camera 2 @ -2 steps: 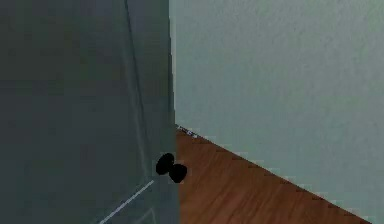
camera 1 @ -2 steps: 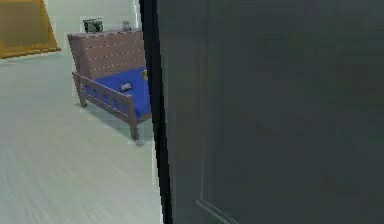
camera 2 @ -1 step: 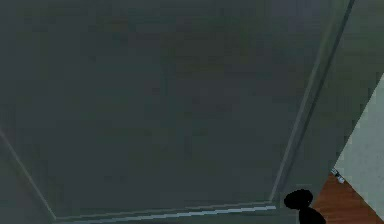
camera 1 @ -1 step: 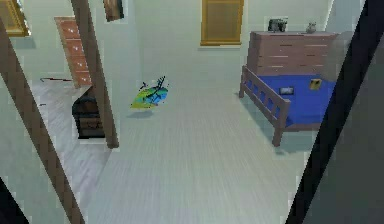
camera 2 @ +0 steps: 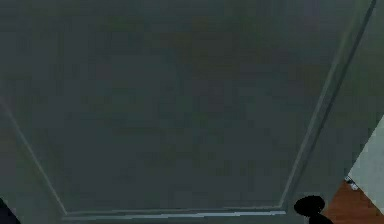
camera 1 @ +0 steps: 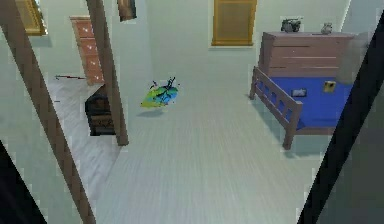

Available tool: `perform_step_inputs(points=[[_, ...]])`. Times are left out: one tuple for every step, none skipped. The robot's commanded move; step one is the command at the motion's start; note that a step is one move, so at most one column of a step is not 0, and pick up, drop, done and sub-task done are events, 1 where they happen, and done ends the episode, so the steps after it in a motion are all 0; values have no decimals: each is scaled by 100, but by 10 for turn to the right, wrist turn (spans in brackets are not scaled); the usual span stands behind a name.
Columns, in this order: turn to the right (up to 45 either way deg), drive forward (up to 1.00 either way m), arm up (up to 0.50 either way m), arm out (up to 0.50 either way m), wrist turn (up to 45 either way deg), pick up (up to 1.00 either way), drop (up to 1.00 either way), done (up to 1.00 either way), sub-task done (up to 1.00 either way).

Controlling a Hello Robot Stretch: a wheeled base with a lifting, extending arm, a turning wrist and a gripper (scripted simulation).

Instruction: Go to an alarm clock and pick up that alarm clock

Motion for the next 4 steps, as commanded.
perform_step_inputs(points=[[0, 25, 0, 0, 0, 0, 0, 0, 0], [0, 45, 0, 0, 0, 0, 0, 0, 0], [-450, 0, 0, 0, 0, 0, 0, 0, 0], [0, 85, 0, 0, 0, 0, 0, 0, 0]])
